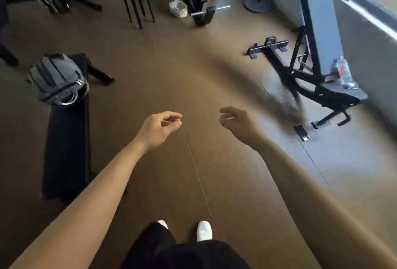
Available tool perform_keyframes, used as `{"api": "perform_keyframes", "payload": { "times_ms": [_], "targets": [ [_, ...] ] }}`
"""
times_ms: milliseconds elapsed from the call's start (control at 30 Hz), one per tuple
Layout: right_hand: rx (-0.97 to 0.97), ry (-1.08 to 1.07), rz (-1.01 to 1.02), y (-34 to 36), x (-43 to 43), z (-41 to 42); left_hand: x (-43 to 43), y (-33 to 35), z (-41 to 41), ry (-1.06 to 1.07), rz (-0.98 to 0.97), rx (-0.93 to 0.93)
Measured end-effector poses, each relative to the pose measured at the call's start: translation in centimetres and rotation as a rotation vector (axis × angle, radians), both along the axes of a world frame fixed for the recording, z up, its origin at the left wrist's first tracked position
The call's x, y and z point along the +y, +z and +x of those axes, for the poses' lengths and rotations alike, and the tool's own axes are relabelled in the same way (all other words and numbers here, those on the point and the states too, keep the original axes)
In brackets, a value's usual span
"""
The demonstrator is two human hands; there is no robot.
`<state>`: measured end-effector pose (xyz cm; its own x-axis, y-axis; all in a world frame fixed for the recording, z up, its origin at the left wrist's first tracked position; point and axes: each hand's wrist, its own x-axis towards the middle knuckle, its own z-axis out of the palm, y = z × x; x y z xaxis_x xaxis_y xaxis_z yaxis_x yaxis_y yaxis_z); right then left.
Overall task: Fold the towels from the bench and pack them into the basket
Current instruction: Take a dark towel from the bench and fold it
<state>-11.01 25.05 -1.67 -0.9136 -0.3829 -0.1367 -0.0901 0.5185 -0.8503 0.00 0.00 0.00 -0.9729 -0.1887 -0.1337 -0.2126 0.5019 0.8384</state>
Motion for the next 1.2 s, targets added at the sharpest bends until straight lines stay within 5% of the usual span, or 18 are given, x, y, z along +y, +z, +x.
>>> {"api": "perform_keyframes", "payload": {
  "times_ms": [267, 567, 933, 1200],
  "targets": [
    [-0.064, 0.155, 0.15, -7.1, -3.8, -2.0, 0.1, -7.5, 0.6, 0.051, 0.072, -0.136],
    [-0.108, 0.226, 0.256, -8.9, -13.0, -11.7, -9.5, -10.7, -9.4, 0.072, 0.129, -0.152],
    [-0.116, 0.06, 0.252, -6.2, -23.6, -30.7, -22.4, -8.7, -32.1, -0.05, 0.122, -0.163],
    [-0.072, 0.175, 0.271, -6.8, -30.3, -50.9, -27.8, -9.0, -48.8, -0.008, 0.088, -0.187]
  ]
}}
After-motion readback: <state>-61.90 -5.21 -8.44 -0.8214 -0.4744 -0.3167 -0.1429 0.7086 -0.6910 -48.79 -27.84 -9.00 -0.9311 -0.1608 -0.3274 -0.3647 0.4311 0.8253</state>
